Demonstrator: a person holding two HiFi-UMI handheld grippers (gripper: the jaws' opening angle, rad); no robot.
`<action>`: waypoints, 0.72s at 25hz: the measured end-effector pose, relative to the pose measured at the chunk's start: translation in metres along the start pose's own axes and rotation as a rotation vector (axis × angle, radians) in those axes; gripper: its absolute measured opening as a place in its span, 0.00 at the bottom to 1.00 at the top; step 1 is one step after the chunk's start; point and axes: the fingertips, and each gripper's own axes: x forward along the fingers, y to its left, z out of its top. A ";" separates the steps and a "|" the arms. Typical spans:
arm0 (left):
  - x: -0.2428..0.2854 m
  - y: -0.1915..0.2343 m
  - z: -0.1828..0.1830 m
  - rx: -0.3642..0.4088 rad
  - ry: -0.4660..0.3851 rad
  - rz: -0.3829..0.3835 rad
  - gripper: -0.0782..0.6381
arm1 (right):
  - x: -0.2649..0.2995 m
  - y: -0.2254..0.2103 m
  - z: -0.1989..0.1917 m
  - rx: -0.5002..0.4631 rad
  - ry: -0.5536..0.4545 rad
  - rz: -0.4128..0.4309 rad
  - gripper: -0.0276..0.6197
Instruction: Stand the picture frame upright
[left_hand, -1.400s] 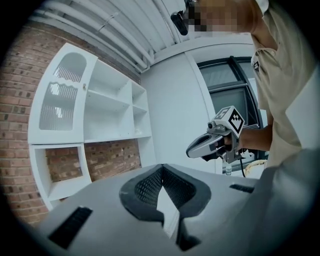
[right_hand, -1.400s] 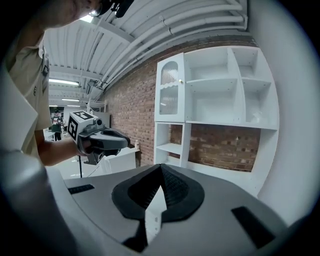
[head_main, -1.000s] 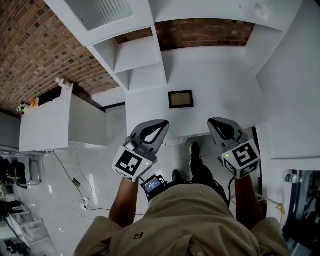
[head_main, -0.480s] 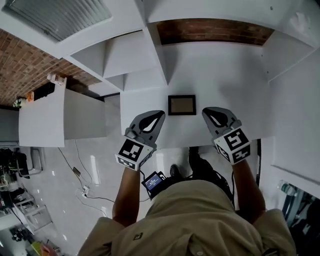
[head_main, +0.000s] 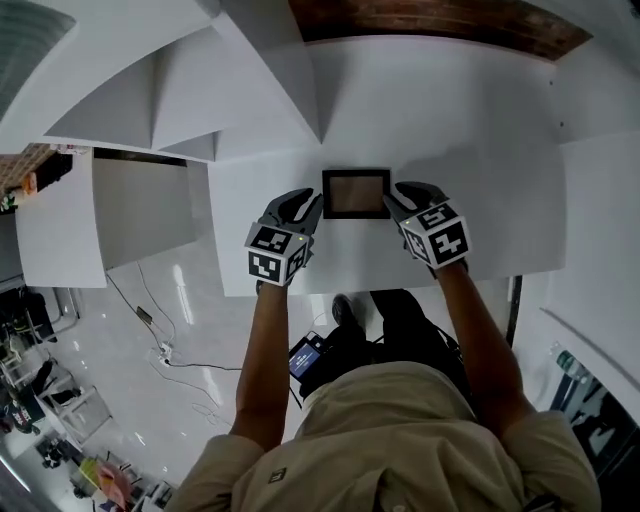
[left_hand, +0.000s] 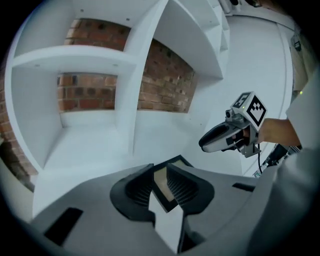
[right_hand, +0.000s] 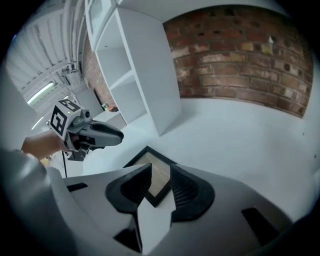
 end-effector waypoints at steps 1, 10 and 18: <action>0.010 0.005 -0.009 -0.015 0.018 0.001 0.20 | 0.010 -0.004 -0.006 0.016 0.016 0.000 0.22; 0.059 0.018 -0.048 -0.038 0.129 0.008 0.20 | 0.061 -0.022 -0.044 0.127 0.082 -0.020 0.26; 0.069 0.020 -0.055 -0.132 0.106 -0.008 0.20 | 0.074 -0.025 -0.056 0.178 0.089 -0.031 0.23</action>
